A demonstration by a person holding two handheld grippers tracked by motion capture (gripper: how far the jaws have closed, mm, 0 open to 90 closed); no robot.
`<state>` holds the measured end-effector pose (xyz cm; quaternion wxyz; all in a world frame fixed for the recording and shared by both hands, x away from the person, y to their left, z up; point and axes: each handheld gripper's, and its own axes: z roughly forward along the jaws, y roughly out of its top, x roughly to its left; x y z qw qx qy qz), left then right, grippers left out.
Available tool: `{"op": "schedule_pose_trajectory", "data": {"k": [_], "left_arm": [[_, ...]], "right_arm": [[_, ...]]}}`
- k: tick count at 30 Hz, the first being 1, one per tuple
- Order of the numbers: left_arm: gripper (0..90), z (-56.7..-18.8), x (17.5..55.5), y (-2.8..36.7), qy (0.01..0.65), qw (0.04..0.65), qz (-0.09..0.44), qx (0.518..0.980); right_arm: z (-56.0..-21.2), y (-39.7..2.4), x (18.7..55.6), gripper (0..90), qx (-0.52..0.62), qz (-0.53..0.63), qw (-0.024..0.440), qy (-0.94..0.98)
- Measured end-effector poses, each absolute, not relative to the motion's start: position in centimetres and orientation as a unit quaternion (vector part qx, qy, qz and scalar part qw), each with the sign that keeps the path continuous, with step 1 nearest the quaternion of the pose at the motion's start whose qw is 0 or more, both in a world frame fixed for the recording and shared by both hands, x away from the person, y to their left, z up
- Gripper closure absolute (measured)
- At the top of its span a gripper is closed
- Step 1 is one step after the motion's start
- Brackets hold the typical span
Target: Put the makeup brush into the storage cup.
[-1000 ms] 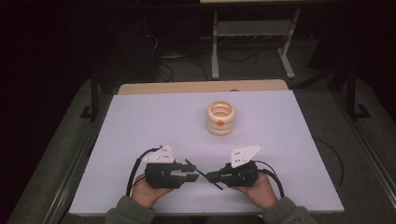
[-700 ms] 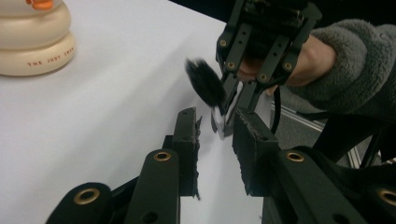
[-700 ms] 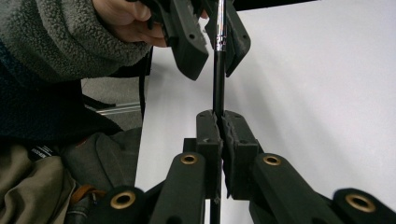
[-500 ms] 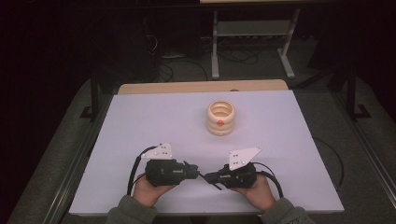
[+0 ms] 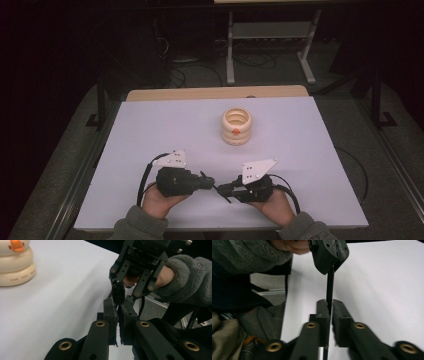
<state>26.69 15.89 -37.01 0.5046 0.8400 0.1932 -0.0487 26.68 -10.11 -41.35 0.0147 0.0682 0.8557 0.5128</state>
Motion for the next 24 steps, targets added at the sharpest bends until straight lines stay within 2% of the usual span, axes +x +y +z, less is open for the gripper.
{"op": "schedule_pose_trajectory", "data": {"k": [2, 8, 17, 20, 22, 24], "left_arm": [[85.4, -36.5, 26.8, 15.8, 0.191, 0.5, -0.041, 0.844], [85.4, -35.6, 26.8, 15.2, 0.186, 0.477, -0.029, 0.859], [85.1, -35.3, 26.7, 14.3, 0.174, 0.459, -0.026, 0.871], [83.3, -35.4, 26.8, 14.4, 0.177, 0.461, -0.025, 0.869], [76.9, -35.3, 26.8, 14.7, 0.183, 0.461, -0.022, 0.868], [74.9, -35.1, 26.8, 15.1, 0.183, 0.459, -0.017, 0.869]], "right_arm": [[-41.0, -9.9, 26.6, 74.4, 0.066, 0.503, 0.02, 0.862], [-40.0, -9.1, 26.6, 73.9, 0.066, 0.498, 0.031, 0.864], [-40.0, -8.8, 26.9, 83.9, 0.071, 0.502, 0.016, 0.862], [-40.2, -9.0, 27.1, 84.3, 0.076, 0.51, 0.004, 0.857], [-40.4, -9.1, 27.3, 84.4, 0.079, 0.512, -0.001, 0.856], [-40.5, -9.4, 27.4, 84.4, 0.088, 0.516, -0.007, 0.852]]}}
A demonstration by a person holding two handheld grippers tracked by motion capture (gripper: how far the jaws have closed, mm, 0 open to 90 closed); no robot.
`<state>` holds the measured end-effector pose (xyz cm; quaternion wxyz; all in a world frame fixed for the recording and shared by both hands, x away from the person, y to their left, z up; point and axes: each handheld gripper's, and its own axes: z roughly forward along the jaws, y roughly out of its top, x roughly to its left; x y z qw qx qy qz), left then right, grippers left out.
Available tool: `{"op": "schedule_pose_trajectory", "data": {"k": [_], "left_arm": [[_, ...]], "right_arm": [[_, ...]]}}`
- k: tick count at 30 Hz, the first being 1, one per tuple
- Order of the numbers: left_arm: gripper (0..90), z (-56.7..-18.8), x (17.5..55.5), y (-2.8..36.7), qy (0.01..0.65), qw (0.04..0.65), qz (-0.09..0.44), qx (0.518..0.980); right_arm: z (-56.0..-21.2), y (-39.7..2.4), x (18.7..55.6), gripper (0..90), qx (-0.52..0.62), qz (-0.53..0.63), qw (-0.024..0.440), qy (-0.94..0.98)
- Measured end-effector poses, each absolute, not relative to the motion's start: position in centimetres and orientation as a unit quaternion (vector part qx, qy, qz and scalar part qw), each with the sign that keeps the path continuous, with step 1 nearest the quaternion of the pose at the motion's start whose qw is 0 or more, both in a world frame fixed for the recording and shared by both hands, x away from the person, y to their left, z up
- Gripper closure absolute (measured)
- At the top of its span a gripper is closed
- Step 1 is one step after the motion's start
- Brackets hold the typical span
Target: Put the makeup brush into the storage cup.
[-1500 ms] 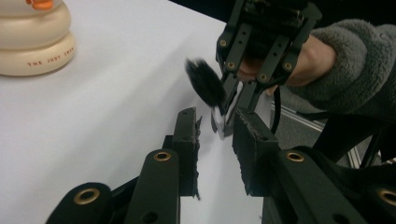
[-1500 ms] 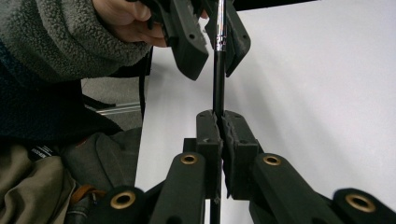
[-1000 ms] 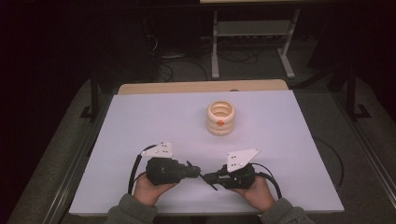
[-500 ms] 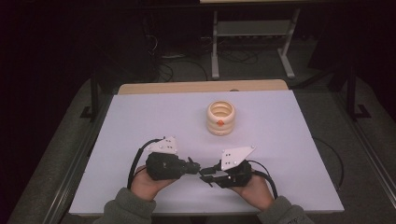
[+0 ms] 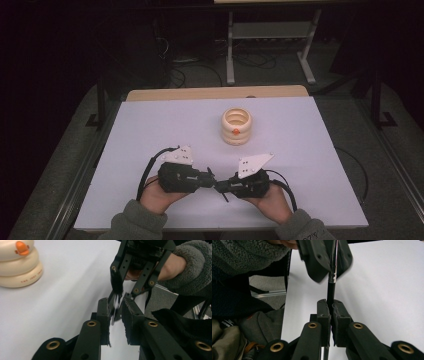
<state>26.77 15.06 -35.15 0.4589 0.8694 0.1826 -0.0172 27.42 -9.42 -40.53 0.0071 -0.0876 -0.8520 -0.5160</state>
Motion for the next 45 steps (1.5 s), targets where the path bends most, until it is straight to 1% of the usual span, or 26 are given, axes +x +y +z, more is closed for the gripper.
{"op": "schedule_pose_trajectory", "data": {"k": [2, 6, 14, 26, 45], "left_arm": [[72.7, -35.1, 26.7, 15.4, 0.186, 0.459, -0.013, 0.869], [71.6, -35.2, 26.6, 16.4, 0.192, 0.456, -0.004, 0.869], [71.0, -36.0, 26.2, 17.9, 0.211, 0.449, 0.015, 0.868], [69.3, -36.6, 26.0, 19.1, 0.223, 0.443, 0.041, 0.868], [66.7, -37.4, 25.8, 20.4, 0.242, 0.436, 0.056, 0.865]], "right_arm": [[-40.7, -9.8, 27.6, 84.4, -0.097, -0.516, 0.011, -0.851], [-40.7, -10.5, 27.9, 84.4, -0.116, -0.521, 0.017, -0.846], [-40.8, -11.3, 28.2, 84.5, -0.128, -0.523, 0.014, -0.843], [-40.5, -12.7, 28.6, 84.5, -0.149, -0.531, 0.005, -0.834], [-40.3, -13.8, 29.0, 84.5, -0.163, -0.534, -0.007, -0.83]]}}
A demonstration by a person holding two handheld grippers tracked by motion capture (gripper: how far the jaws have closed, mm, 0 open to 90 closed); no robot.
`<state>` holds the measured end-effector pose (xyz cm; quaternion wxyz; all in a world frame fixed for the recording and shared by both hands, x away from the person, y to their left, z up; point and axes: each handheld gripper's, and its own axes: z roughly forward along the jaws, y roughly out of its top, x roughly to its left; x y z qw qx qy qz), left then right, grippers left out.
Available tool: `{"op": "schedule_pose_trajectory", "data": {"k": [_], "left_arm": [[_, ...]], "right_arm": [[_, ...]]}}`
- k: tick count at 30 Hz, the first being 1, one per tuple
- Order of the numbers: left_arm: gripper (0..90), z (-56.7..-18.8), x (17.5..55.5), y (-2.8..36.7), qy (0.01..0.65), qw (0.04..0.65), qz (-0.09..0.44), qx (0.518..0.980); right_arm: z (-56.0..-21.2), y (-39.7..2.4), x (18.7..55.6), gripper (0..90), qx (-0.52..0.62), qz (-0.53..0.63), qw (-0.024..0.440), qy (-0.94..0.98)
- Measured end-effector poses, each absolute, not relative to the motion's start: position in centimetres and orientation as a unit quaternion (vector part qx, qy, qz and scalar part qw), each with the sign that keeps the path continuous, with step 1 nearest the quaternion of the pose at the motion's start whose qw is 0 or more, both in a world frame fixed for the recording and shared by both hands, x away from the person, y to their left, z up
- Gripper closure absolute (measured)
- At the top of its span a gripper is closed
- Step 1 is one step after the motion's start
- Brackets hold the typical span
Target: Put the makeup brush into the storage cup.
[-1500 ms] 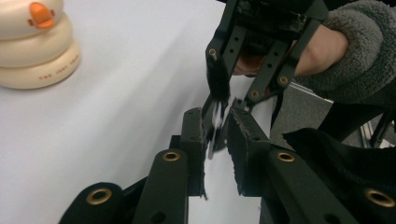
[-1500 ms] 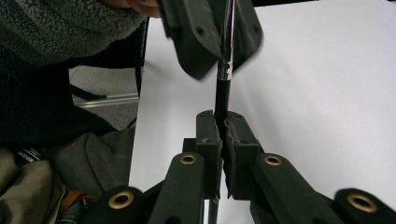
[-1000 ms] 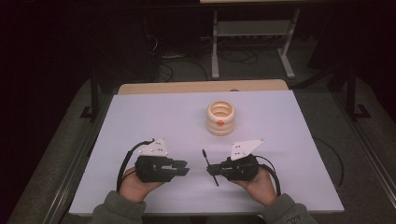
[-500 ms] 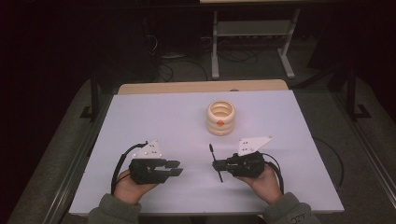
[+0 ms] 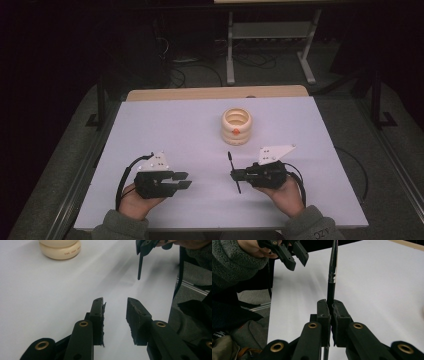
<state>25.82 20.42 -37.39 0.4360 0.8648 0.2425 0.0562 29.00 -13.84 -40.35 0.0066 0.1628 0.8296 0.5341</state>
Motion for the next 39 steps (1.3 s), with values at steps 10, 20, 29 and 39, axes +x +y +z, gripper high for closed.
{"op": "schedule_pose_trajectory", "data": {"k": [10, 20, 29, 39], "left_arm": [[62.1, -37.8, 25.7, 21.1, 0.253, 0.427, 0.069, 0.865], [53.4, -38.4, 25.4, 21.6, 0.266, 0.425, 0.081, 0.862], [51.2, -38.9, 25.6, 22.1, 0.268, 0.42, 0.089, 0.862], [50.7, -39.1, 25.7, 22.4, 0.269, 0.423, 0.085, 0.861]], "right_arm": [[-39.7, -14.7, 29.6, 84.5, 0.176, 0.539, 0.012, 0.824], [-36.9, -15.5, 31.4, 84.6, 0.185, 0.541, 0.03, 0.82], [-34.8, -15.7, 33.3, 84.6, 0.195, 0.544, 0.039, 0.815], [-32.4, -15.8, 35.3, 84.6, 0.205, 0.547, 0.049, 0.81]]}}
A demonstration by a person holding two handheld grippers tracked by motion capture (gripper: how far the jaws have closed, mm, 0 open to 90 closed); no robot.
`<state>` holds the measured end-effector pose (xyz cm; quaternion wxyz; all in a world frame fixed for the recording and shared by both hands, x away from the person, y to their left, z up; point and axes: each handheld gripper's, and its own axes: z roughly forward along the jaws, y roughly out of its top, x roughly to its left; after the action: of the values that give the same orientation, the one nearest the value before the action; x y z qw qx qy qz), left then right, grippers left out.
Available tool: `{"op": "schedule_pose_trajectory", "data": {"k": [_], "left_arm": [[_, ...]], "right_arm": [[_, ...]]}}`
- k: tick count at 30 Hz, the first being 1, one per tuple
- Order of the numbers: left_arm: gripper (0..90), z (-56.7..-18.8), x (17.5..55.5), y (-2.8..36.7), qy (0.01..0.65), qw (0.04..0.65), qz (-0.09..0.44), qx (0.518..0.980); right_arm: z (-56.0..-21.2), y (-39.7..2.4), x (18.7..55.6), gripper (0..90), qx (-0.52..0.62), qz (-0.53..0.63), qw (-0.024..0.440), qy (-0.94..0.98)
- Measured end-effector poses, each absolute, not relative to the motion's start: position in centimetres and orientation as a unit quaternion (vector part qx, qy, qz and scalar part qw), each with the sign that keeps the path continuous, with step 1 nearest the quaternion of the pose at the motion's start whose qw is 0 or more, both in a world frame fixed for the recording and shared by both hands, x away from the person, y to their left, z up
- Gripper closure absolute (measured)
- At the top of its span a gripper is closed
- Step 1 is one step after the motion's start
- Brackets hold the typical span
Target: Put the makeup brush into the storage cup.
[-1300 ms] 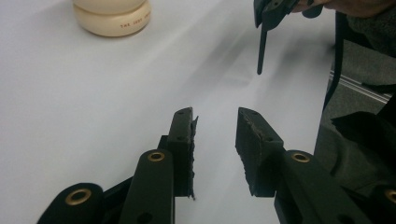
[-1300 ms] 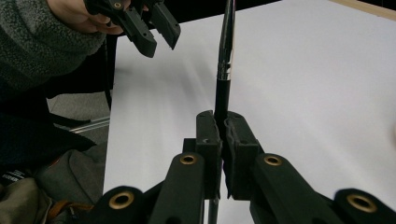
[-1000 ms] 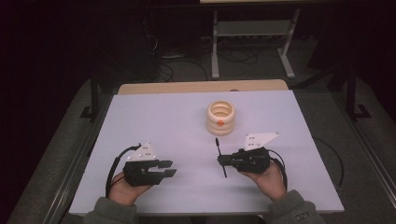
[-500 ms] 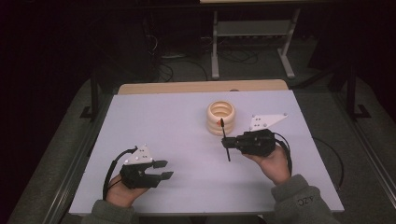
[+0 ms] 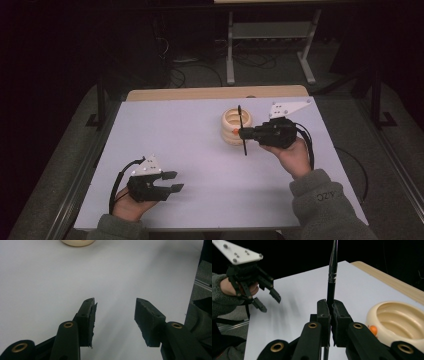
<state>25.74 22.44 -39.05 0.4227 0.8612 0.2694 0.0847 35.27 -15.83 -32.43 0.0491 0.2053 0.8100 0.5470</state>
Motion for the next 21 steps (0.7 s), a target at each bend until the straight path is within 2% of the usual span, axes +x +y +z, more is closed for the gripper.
{"op": "schedule_pose_trajectory", "data": {"k": [21], "left_arm": [[49.0, -39.1, 26.0, 22.9, 0.278, 0.426, 0.085, 0.857]], "right_arm": [[-28.7, -14.5, 39.0, 84.6, 0.229, 0.546, 0.074, 0.803]]}}
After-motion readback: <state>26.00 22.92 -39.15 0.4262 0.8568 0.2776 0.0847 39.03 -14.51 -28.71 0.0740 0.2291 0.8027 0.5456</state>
